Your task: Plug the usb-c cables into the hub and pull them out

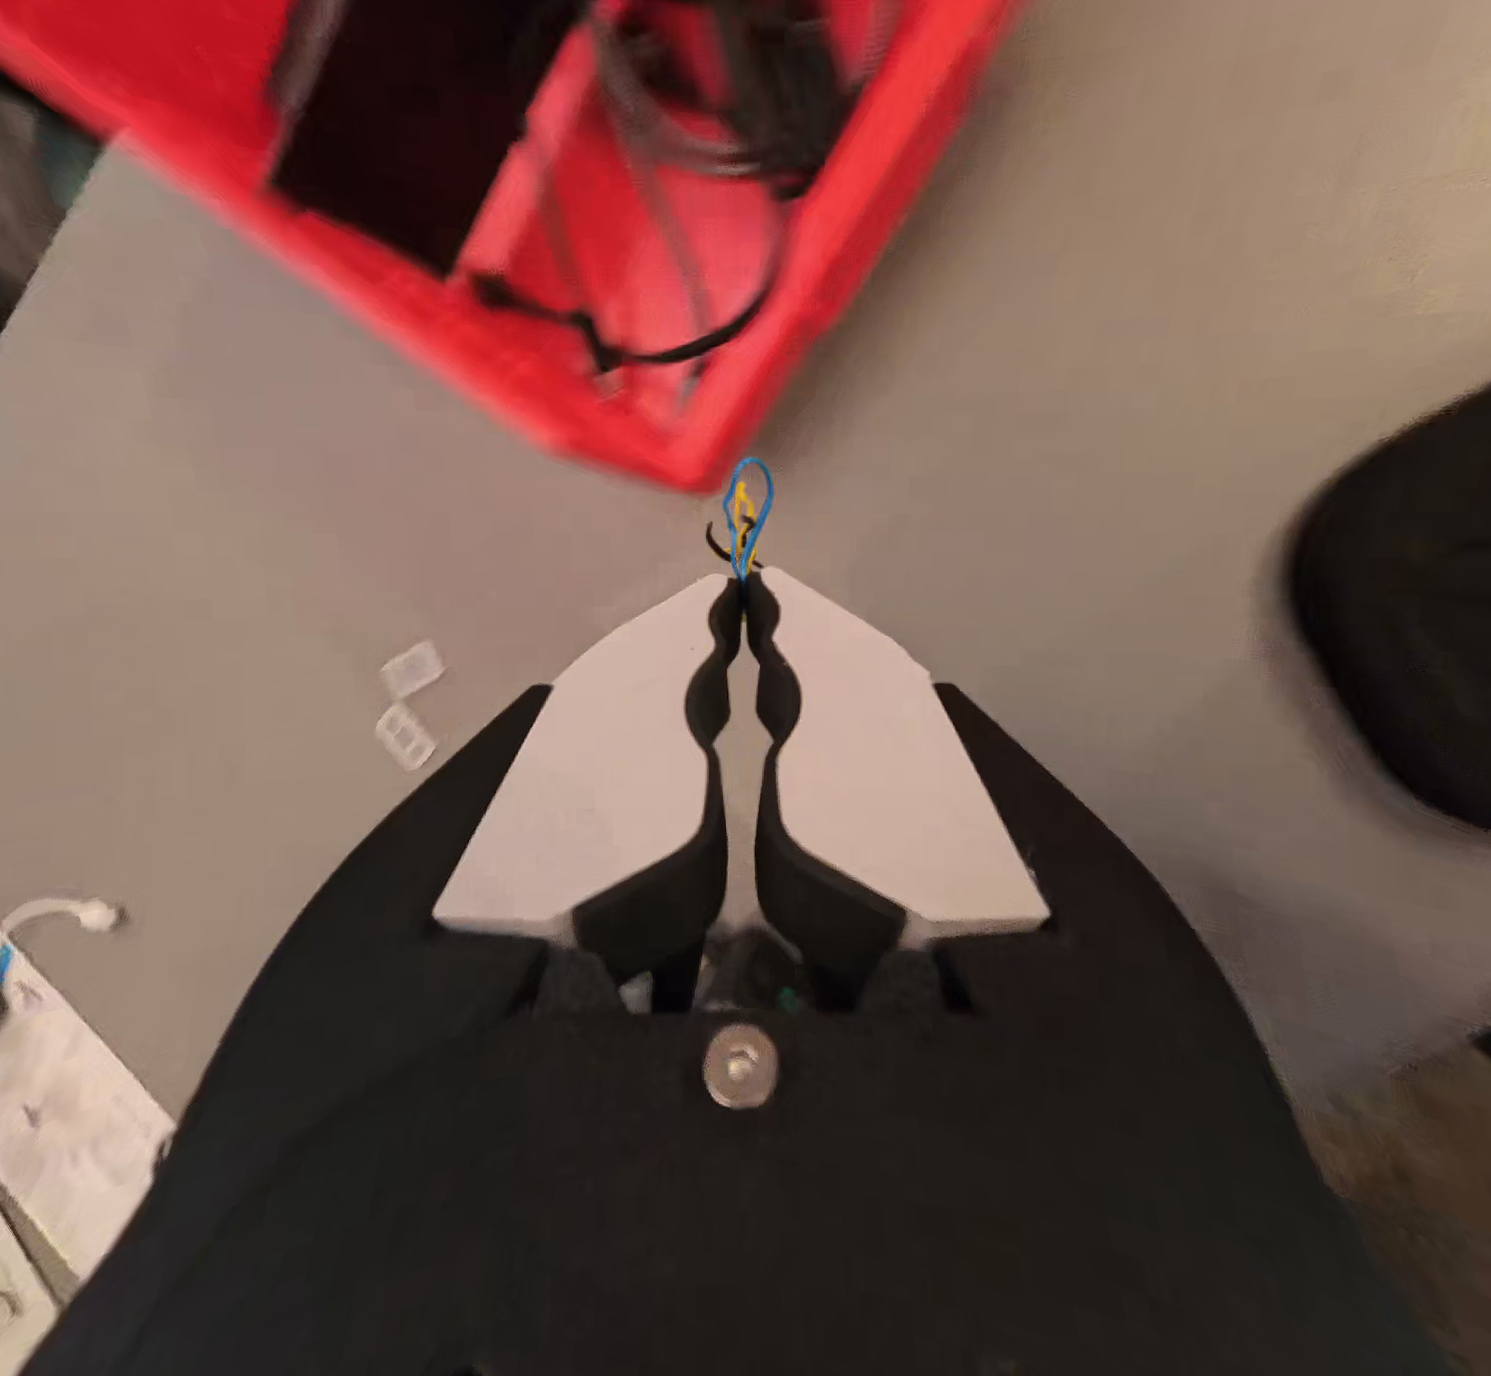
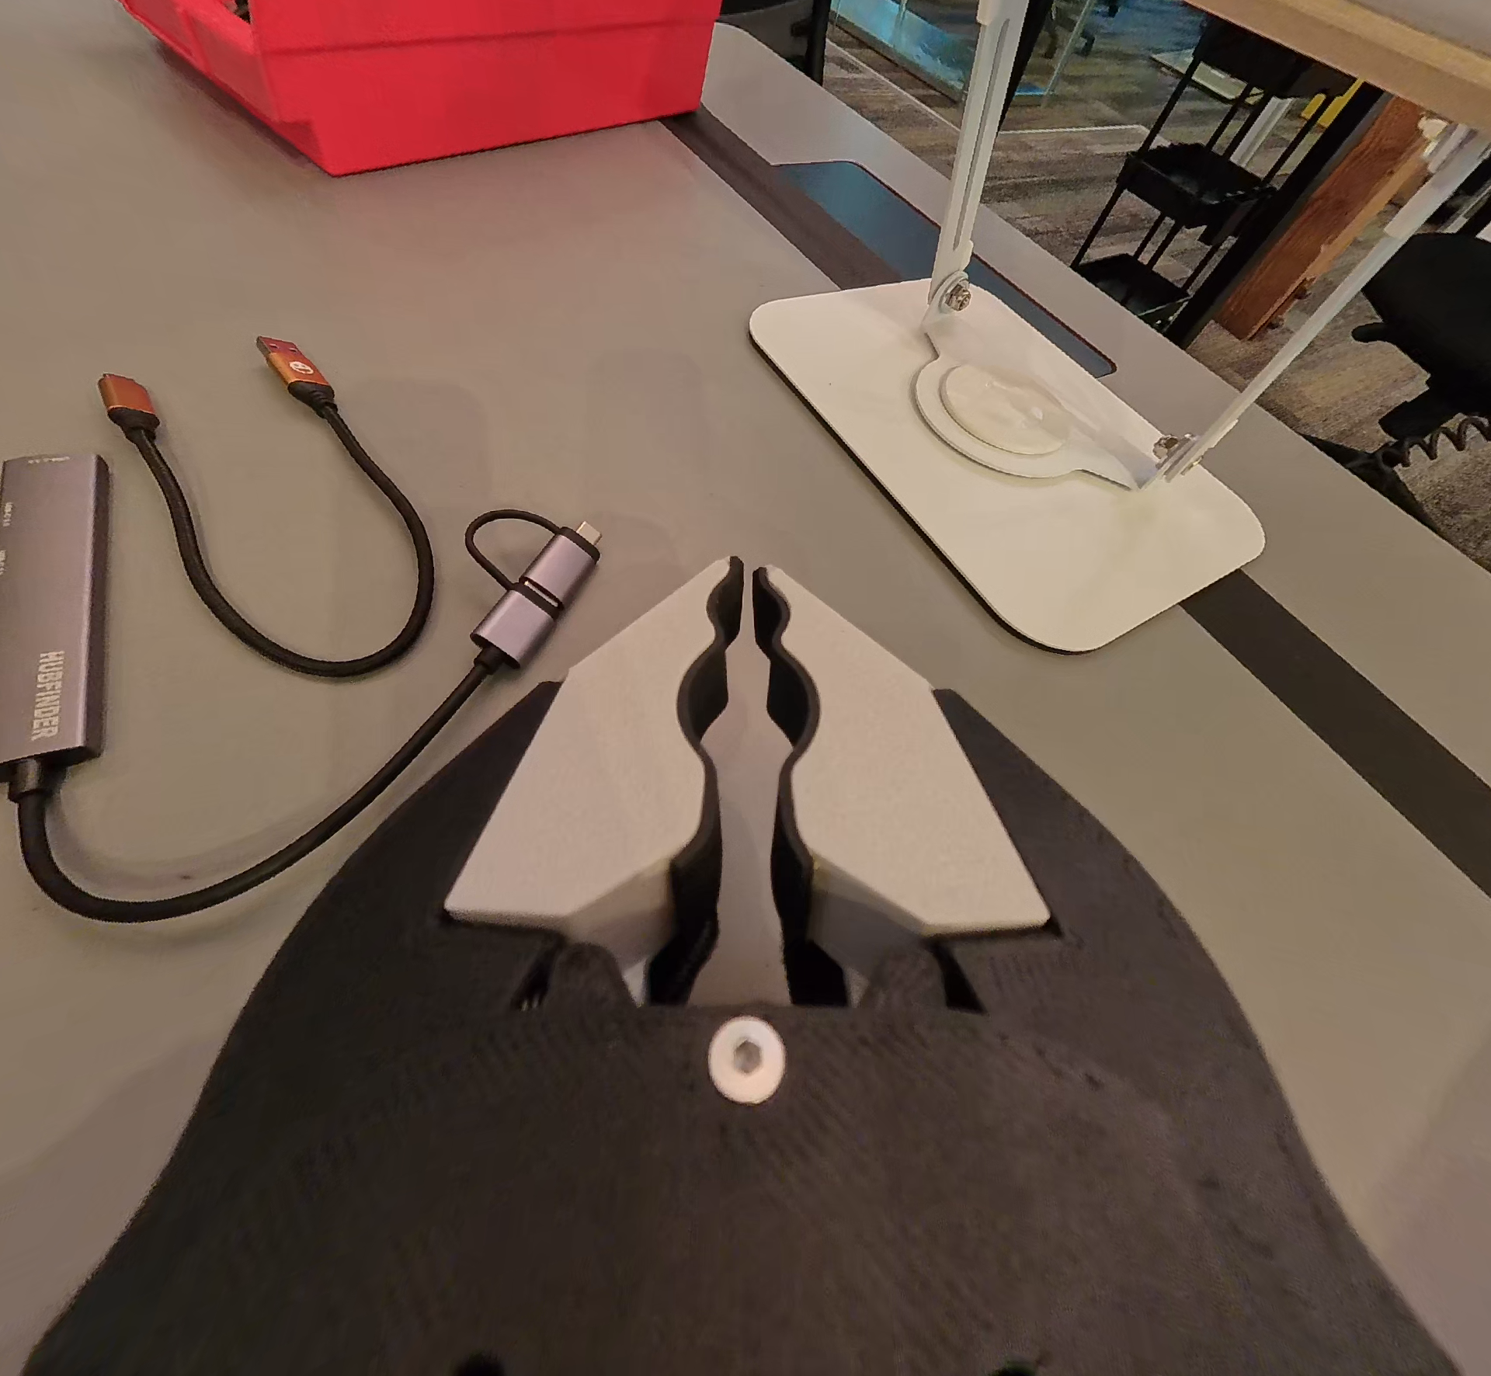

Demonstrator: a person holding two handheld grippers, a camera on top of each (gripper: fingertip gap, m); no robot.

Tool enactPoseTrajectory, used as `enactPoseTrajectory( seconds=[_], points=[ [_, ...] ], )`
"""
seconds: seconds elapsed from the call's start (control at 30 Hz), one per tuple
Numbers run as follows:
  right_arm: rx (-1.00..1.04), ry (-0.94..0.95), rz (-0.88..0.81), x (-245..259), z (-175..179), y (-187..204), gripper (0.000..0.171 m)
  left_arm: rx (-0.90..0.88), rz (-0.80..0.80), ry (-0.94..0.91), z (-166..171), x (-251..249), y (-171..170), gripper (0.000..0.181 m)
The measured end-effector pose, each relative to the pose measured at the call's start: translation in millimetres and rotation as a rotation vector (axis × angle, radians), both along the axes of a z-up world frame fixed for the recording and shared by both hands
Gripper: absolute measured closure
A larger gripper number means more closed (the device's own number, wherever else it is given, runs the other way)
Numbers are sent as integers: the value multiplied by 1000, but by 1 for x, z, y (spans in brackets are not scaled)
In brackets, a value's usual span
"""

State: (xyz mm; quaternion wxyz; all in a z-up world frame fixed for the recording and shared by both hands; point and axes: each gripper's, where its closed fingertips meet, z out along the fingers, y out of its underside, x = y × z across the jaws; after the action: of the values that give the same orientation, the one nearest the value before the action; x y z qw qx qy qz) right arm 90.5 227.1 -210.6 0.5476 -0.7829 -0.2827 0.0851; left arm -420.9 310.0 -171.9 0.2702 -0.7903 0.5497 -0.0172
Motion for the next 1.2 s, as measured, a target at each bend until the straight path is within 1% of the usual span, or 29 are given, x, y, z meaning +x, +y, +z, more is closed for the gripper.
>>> enactPoseTrajectory(
  seconds=[0.1, 0.2, 0.3, 0.4, 0.47, 0.57, 0.67, 0.73, 0.8, 0.9, 1.0, 1.1, 1.2],
  points=[
    [0, 1, 4, 0, 0, -1, 171, -18, -149, 82, -19, 47, -41, 180],
    [-2, 3, 9, -1, 0, -1, 171, -81, -260, 42, -37, 94, -74, 180],
    [-5, 9, 14, -1, 0, -2, 171, -144, -321, 29, -58, 127, -97, 180],
    [-11, 20, 17, 0, 1, -3, 171, -158, -321, 22, -75, 144, -103, 177],
    [-13, 19, 16, 0, 0, -3, 169, -160, -322, 4, -81, 149, -105, 168],
    [10, -22, 18, 0, 5, -4, 168, -159, -288, -36, -78, 146, -103, 158],
    [62, -66, 70, -19, 19, -8, 169, -123, -268, -85, -67, 138, -99, 155],
    [75, -102, 106, -35, 22, -10, 168, -87, -253, -102, -63, 133, -93, 158],
    [85, -148, 142, -49, 22, -12, 168, -57, -292, -85, -69, 129, -93, 160],
    [81, -154, 185, -65, 19, -16, 169, -88, -296, -52, -86, 127, -96, 164],
    [84, -158, 200, -71, 19, -18, 169, -105, -308, -94, -91, 133, -100, 166],
    [107, -147, 213, -78, 28, -20, 170, -110, -302, -101, -95, 134, -100, 178],
    [138, -150, 254, -95, 40, -25, 171, -102, -298, -133, -95, 136, -99, 180]
  ],
)
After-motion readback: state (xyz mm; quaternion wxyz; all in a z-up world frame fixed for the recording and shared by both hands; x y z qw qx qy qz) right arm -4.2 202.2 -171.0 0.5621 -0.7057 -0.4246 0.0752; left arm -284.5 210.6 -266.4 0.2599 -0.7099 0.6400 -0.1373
